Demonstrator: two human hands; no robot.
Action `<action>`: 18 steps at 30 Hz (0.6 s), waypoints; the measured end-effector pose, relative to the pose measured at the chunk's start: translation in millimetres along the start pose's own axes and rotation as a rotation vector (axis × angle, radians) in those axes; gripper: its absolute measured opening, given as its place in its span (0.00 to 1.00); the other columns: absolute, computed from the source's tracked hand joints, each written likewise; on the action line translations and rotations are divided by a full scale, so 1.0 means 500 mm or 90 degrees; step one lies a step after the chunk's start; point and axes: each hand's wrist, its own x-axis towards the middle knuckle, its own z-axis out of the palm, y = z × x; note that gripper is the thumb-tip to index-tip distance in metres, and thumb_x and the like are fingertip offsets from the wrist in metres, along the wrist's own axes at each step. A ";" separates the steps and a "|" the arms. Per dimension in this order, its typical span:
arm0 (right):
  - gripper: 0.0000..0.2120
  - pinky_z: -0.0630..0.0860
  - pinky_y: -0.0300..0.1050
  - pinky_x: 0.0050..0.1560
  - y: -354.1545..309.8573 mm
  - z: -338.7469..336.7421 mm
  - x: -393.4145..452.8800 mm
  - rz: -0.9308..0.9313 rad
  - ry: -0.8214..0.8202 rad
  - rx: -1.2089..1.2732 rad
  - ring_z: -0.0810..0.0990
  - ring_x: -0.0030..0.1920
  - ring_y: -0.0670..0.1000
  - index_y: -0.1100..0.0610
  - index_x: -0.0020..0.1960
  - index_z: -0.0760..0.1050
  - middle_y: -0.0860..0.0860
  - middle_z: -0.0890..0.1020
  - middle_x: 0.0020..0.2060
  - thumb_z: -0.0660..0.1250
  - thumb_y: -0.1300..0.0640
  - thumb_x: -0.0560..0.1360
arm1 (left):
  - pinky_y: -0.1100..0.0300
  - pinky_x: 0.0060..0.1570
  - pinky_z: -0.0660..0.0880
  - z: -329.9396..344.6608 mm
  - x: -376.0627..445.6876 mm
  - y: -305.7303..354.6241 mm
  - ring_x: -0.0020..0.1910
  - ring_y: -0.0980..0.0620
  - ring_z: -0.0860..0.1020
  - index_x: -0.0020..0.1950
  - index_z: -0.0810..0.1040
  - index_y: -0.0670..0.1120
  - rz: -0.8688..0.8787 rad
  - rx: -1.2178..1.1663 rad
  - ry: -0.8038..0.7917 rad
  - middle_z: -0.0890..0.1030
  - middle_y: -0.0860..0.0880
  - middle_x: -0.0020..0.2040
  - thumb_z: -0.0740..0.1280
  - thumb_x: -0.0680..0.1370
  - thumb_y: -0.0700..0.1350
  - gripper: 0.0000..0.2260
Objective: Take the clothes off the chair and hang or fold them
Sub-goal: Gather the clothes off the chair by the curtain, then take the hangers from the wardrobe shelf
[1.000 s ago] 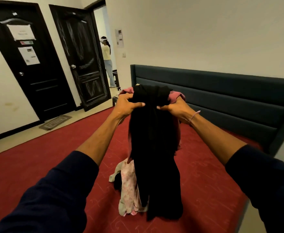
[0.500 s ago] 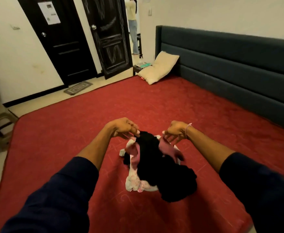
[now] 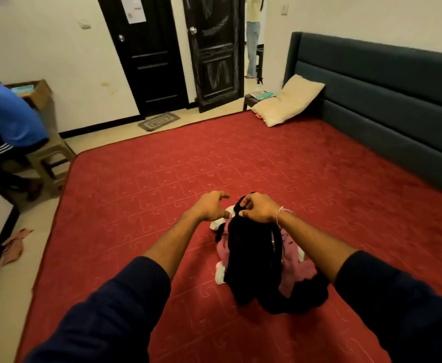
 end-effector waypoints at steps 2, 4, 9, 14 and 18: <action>0.18 0.75 0.48 0.60 -0.043 0.025 0.003 -0.051 0.016 -0.029 0.80 0.61 0.57 0.58 0.62 0.77 0.56 0.82 0.60 0.73 0.51 0.76 | 0.53 0.72 0.63 0.003 -0.026 -0.039 0.77 0.44 0.61 0.78 0.62 0.44 -0.004 0.052 0.048 0.62 0.42 0.79 0.76 0.73 0.48 0.38; 0.21 0.74 0.50 0.64 -0.097 0.053 0.007 -0.104 0.019 -0.066 0.77 0.65 0.57 0.59 0.66 0.75 0.57 0.79 0.65 0.72 0.52 0.77 | 0.48 0.74 0.62 0.000 -0.063 -0.085 0.79 0.42 0.57 0.80 0.57 0.45 -0.038 0.078 0.099 0.56 0.41 0.80 0.76 0.73 0.50 0.41; 0.22 0.73 0.53 0.65 -0.256 0.132 -0.003 -0.234 0.004 -0.177 0.73 0.67 0.57 0.56 0.68 0.72 0.55 0.76 0.65 0.69 0.49 0.78 | 0.45 0.72 0.65 -0.034 -0.196 -0.194 0.78 0.42 0.59 0.80 0.55 0.46 -0.128 0.106 0.146 0.53 0.42 0.81 0.75 0.74 0.51 0.42; 0.26 0.73 0.55 0.64 -0.411 0.232 -0.057 -0.331 -0.034 -0.252 0.74 0.67 0.59 0.55 0.71 0.68 0.55 0.74 0.67 0.70 0.49 0.77 | 0.44 0.71 0.65 -0.054 -0.372 -0.292 0.77 0.42 0.61 0.80 0.56 0.46 -0.213 0.116 0.200 0.55 0.44 0.81 0.75 0.74 0.50 0.40; 0.28 0.73 0.56 0.66 -0.534 0.322 -0.131 -0.415 -0.062 -0.288 0.72 0.68 0.59 0.56 0.73 0.66 0.56 0.72 0.69 0.69 0.49 0.77 | 0.45 0.71 0.66 -0.057 -0.543 -0.373 0.77 0.42 0.62 0.79 0.57 0.46 -0.285 0.119 0.234 0.57 0.44 0.80 0.75 0.73 0.52 0.41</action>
